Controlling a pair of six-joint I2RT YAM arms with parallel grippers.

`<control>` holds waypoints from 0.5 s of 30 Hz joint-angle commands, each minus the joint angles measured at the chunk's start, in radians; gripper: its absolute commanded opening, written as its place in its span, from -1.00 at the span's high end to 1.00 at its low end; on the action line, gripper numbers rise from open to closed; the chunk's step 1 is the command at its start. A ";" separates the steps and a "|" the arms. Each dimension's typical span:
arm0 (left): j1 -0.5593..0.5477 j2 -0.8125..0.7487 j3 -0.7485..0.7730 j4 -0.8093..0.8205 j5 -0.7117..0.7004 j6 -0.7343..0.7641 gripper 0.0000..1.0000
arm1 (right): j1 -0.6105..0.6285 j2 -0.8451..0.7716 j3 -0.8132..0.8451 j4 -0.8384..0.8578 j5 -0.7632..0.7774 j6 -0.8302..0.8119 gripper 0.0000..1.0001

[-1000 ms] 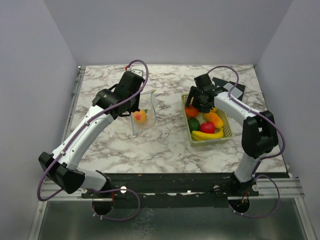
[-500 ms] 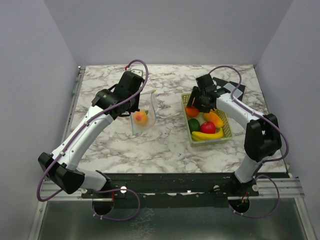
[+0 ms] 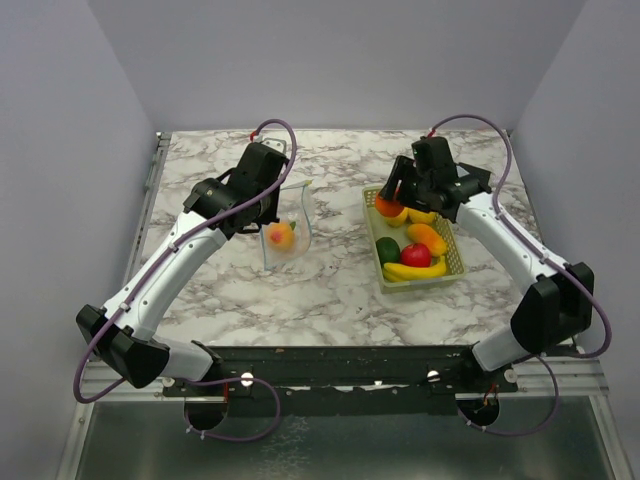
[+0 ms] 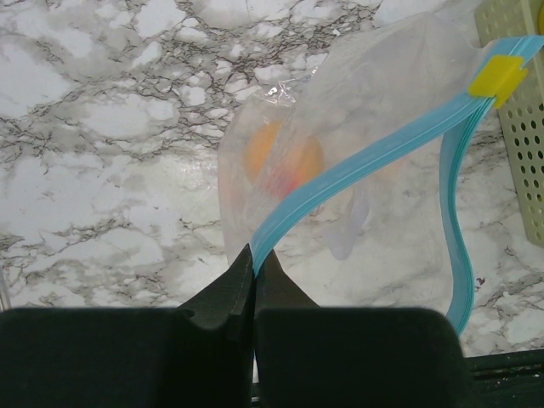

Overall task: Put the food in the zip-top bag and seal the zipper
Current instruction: Place the fake fruit in the zipper food storage bag.

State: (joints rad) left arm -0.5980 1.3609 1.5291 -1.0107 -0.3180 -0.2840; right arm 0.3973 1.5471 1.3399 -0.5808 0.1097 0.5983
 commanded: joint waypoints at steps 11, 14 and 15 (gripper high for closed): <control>-0.004 0.005 0.012 0.006 -0.006 0.006 1.00 | 0.191 -0.191 0.103 0.075 -0.151 -0.142 0.45; -0.003 0.007 0.013 0.007 -0.007 0.004 1.00 | 0.253 -0.208 0.126 0.100 -0.174 -0.156 0.45; -0.004 0.005 0.013 0.007 -0.007 0.005 1.00 | 0.275 -0.213 0.132 0.109 -0.181 -0.160 0.45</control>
State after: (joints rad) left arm -0.5980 1.3613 1.5291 -1.0107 -0.3183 -0.2840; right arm 0.6064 1.3697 1.4242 -0.5308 -0.0135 0.4843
